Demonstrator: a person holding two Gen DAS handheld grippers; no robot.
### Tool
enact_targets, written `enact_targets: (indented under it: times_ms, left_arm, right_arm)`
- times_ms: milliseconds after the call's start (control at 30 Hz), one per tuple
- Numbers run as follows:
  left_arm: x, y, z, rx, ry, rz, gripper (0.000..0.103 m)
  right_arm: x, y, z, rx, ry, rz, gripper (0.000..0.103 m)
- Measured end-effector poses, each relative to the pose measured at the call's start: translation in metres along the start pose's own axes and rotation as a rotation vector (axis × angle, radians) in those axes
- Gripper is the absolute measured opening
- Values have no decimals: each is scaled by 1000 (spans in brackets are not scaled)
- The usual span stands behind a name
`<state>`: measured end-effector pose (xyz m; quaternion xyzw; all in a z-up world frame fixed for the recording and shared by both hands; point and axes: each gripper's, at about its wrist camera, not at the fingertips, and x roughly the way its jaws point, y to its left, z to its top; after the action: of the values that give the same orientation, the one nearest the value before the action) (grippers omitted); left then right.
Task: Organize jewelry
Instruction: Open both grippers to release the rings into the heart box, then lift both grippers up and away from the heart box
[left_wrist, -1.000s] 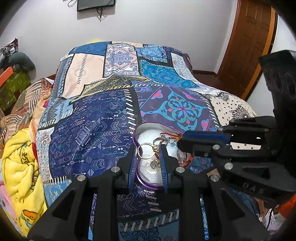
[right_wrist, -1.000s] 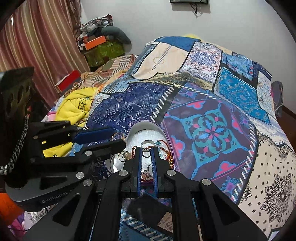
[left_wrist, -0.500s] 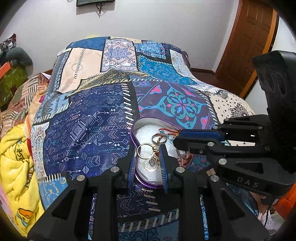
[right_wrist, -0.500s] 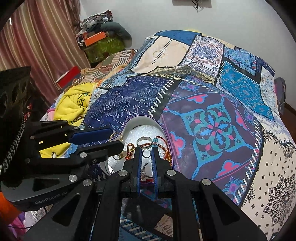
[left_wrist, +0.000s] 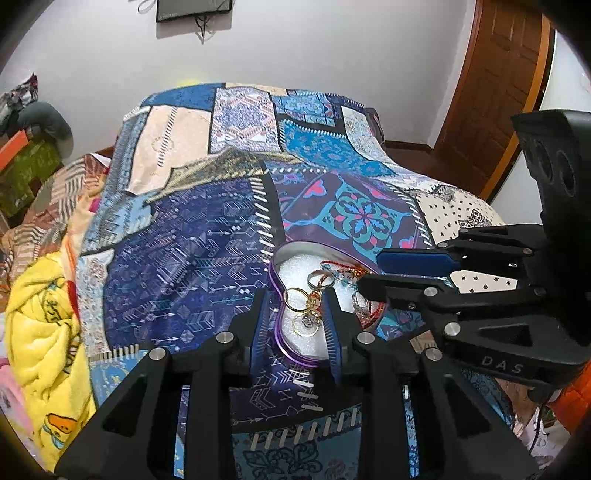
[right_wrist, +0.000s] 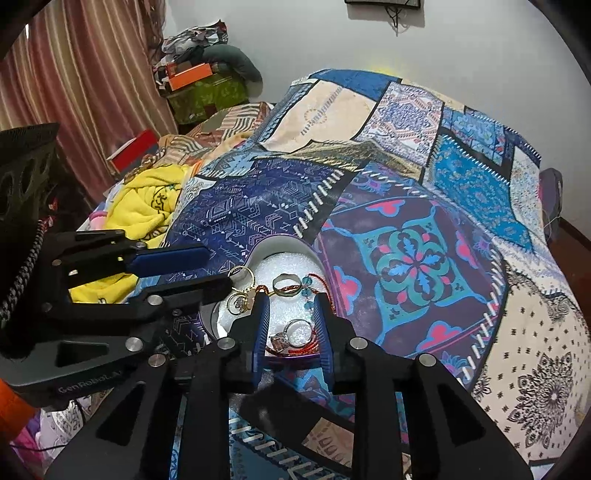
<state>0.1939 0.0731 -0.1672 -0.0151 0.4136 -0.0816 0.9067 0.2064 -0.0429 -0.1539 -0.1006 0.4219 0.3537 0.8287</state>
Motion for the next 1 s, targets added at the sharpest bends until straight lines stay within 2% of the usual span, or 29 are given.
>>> enact_targets:
  times_ms: [167,233,267,333,400,633,900,1000]
  left_arm:
    - [-19,-3,0,23,-43,43,44]
    - [-28,-4,-1,27,-60,63,46]
    - [-32,-4,0,25,-66,67,49]
    - [-44,-4,0,16,-93,85,54]
    - [-56,-5,1,11,-119,98,56]
    - [-109,-14,5,-5,-234,118,58]
    - [-189,-35,6,-16,-431,121,58]
    - [-216,-47,3,0,-510,142,60]
  right_arm:
    - [-13,1,1,1,-22,-25,22]
    - [-21,1,2,8,-37,-32,24]
    - [-25,2,2,12,-46,-36,26]
    - [-37,3,2,22,-76,-49,39]
    - [-47,5,2,28,-106,-59,44]
    - [-104,19,3,31,-241,-107,45]
    - [-184,44,-3,35,-455,-136,45]
    - [-212,54,-8,42,-539,-130,51]
